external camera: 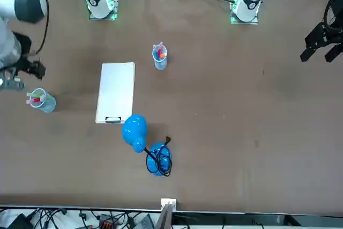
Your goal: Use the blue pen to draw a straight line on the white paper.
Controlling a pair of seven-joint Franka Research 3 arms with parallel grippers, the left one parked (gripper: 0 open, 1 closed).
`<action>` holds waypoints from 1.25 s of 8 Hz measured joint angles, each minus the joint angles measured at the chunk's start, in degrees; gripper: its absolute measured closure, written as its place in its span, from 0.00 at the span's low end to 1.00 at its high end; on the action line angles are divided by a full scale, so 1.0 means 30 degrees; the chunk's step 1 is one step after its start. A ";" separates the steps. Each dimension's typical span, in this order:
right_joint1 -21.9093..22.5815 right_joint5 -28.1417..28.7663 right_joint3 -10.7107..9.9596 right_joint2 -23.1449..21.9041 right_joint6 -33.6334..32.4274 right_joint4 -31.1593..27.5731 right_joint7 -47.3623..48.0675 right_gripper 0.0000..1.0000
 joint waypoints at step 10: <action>-0.3252 -0.2922 -0.0089 0.2020 1.1497 -0.7228 0.5119 0.15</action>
